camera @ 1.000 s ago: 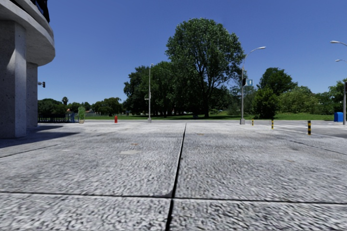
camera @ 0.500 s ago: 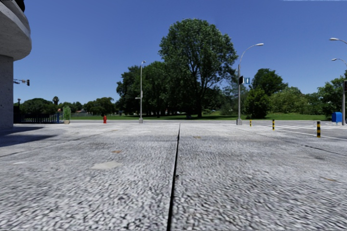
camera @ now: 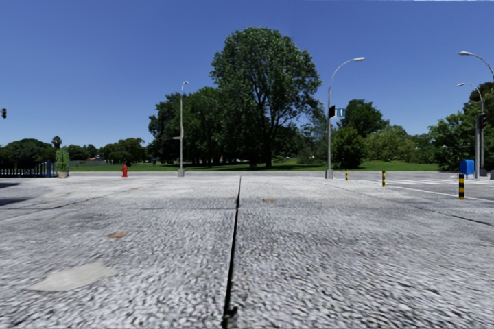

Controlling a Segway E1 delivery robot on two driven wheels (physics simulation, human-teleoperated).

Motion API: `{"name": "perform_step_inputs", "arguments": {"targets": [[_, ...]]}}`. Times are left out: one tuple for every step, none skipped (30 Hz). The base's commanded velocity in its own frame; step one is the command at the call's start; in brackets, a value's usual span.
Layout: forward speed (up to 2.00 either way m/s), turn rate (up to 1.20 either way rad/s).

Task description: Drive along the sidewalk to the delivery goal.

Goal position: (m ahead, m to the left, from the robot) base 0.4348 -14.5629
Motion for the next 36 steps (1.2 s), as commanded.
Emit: {"name": "perform_step_inputs", "arguments": {"targets": [[2.00,0.00],[2.00,0.00],[2.00,0.00],[2.00,0.00],[2.00,0.00],[2.00,0.00],[2.00,0.00],[2.00,0.00],[2.00,0.00],[2.00,0.00],[2.00,0.00],[2.00,0.00],[2.00,0.00],[2.00,0.00],[2.00,0.00],[2.00,0.00],[2.00,0.00],[2.00,-0.08],[2.00,-0.16],[2.00,-0.16],[2.00,-0.18],[2.00,-0.19],[2.00,-0.19],[2.00,-0.19],[2.00,-0.19],[2.00,-0.19],[2.00,-0.19],[2.00,-0.19],[2.00,-0.19],[2.00,-0.19],[2.00,-0.19],[2.00,-0.19],[2.00,-0.19],[2.00,-0.19],[2.00,-0.19],[2.00,-0.19]]}}
